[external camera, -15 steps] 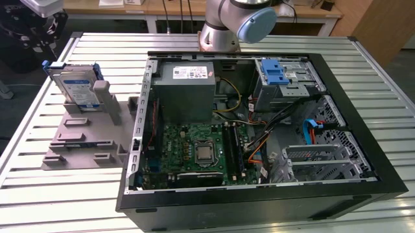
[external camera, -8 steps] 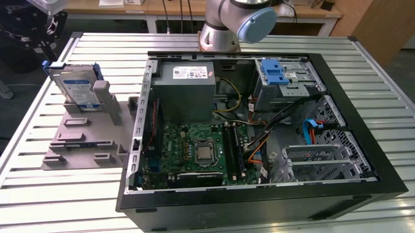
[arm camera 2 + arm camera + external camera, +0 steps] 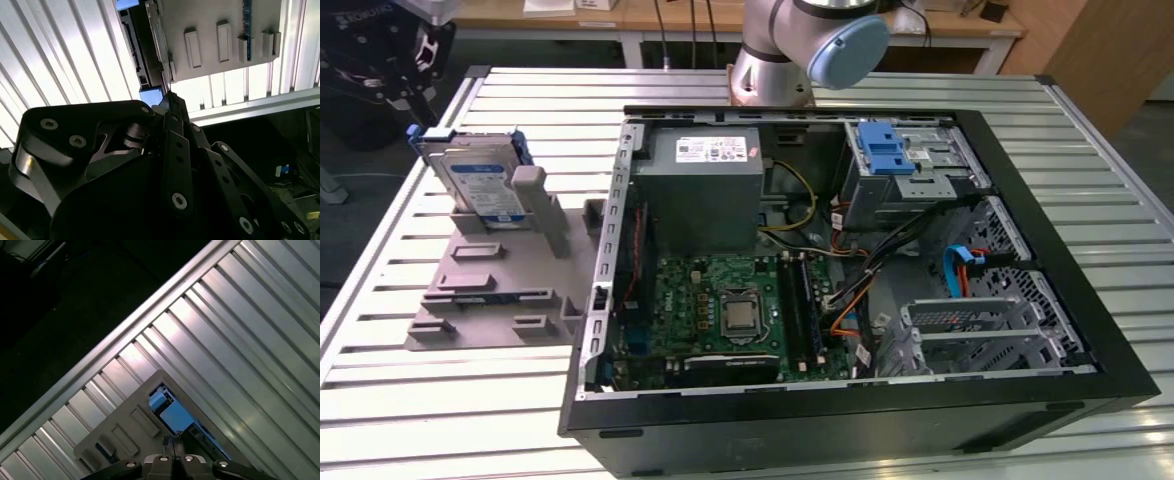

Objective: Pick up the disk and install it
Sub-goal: 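Pick up the disk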

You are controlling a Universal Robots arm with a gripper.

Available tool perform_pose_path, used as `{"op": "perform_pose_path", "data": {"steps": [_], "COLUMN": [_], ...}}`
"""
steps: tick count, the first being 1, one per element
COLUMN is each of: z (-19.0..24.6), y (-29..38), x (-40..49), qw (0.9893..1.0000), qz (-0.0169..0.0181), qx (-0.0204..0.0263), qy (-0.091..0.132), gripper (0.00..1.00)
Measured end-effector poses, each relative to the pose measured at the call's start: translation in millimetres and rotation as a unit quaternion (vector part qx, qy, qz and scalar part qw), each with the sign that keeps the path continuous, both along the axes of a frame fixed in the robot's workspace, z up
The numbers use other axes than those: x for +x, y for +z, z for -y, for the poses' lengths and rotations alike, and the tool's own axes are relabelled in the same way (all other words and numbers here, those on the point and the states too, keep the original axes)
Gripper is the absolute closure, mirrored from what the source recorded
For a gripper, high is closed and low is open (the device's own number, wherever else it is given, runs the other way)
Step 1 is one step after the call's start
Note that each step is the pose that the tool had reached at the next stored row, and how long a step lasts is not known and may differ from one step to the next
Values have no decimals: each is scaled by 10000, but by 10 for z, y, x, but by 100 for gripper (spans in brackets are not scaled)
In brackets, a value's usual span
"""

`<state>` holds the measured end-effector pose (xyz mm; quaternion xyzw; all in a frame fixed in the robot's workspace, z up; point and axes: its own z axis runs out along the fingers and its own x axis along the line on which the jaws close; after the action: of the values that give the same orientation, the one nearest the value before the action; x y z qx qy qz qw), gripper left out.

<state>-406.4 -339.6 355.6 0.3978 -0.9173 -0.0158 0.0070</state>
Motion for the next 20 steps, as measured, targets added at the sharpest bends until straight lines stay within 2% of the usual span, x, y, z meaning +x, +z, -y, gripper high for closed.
{"op": "perform_pose_path", "data": {"steps": [2,15,20], "z": [0,0,0], "y": [0,0,-2], "x": [0,0,0], "qw": [10000,9999,9995], "qz": [0,0,8], "qx": [0,-1,-1], "qy": [90,111,323], "gripper": [89,89,89]}}
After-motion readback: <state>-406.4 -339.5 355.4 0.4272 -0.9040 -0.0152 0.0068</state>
